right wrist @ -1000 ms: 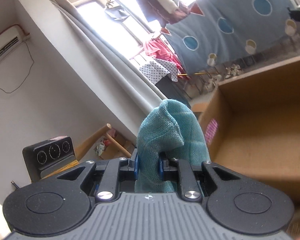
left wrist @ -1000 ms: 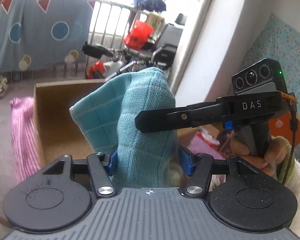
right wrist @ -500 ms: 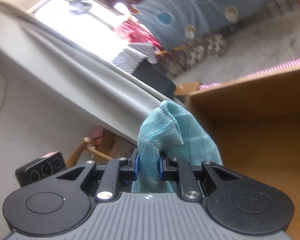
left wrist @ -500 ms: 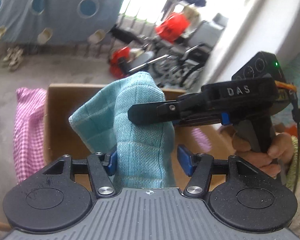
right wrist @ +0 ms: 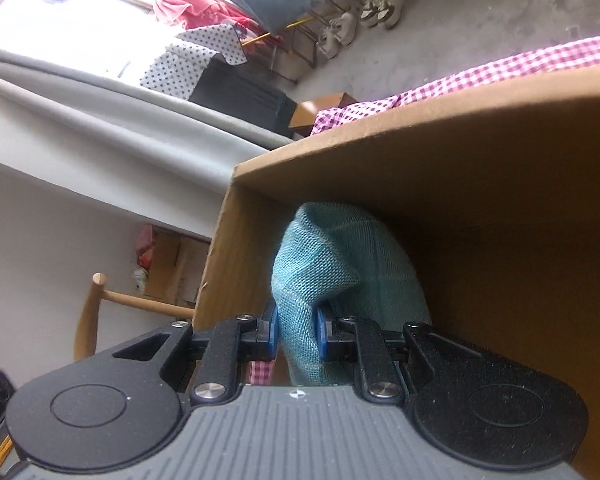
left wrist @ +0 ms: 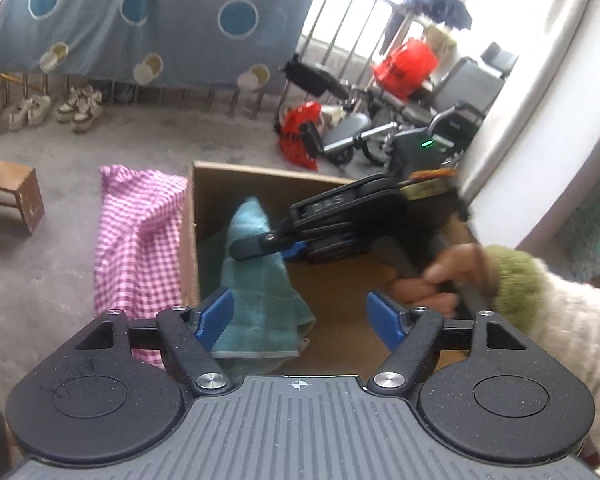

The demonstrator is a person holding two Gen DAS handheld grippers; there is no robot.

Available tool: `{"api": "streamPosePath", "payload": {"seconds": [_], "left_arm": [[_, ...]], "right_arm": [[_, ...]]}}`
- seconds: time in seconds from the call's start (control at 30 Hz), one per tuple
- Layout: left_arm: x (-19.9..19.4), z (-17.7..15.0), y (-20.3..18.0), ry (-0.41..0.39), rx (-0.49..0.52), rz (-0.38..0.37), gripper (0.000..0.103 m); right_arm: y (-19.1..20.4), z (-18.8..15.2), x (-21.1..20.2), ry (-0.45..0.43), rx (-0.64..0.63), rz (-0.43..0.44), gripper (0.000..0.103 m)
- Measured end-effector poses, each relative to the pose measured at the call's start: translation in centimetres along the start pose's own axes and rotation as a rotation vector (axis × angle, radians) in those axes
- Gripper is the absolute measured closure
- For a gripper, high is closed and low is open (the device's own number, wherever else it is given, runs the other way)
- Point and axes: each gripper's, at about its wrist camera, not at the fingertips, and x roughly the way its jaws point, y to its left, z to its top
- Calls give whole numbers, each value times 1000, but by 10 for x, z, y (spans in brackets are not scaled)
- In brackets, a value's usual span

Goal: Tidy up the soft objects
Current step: 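Lower the towel into the box and open the right gripper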

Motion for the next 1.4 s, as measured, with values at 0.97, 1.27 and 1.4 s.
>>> {"api": "streamPosePath", "payload": {"seconds": [0.97, 1.27, 1.4], "left_arm": [[-59, -41, 17, -144, -74, 22, 7], [-57, -48, 19, -122, -90, 28, 6], [-56, -51, 17, -116, -93, 27, 6]], "right_arm": [[8, -13, 2, -19, 116, -279, 33], [1, -6, 46, -25, 174, -135, 34], [-12, -7, 52, -41, 188, -86, 33]]}}
